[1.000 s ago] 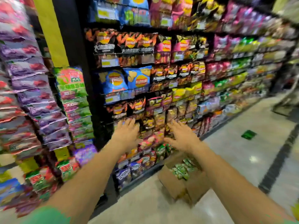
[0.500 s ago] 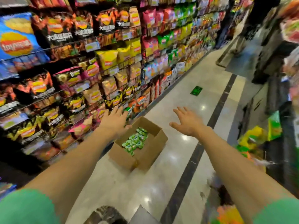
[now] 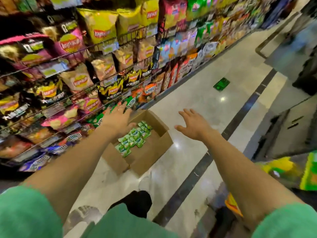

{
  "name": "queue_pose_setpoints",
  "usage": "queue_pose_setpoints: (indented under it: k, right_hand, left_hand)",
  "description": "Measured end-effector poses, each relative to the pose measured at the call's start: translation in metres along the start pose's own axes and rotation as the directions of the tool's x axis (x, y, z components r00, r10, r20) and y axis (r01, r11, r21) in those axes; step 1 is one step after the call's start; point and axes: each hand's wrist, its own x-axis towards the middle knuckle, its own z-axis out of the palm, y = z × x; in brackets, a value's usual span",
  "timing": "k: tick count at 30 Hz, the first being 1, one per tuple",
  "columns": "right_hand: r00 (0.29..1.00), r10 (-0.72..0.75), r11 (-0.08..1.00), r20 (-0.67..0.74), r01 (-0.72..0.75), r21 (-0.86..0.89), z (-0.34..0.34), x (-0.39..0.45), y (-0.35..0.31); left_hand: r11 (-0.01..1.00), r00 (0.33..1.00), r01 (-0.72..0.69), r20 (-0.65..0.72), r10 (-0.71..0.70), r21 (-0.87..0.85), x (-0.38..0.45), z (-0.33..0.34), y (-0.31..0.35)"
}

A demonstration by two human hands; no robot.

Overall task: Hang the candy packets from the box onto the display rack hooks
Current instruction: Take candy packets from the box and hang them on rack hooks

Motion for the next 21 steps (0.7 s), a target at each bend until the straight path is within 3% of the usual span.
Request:
queue_pose_setpoints:
  k: [11,21]
  right_hand:
    - [0.981,-0.193,0.98,-0.001,0.193,-0.046,-0.066,0.196,0.04]
    - [0.865,-0.484,0.873,0.134,0.488,0.007,-0.087,0.362,0.071]
  left_hand:
    - [0.961,0.966,0.258,0.054,-0.254,-0.095,0.112,-0.026,-0.017]
    - [0.852,0.857,0.509,0.166,-0.488,-0.123,0.174,-0.034,0.012]
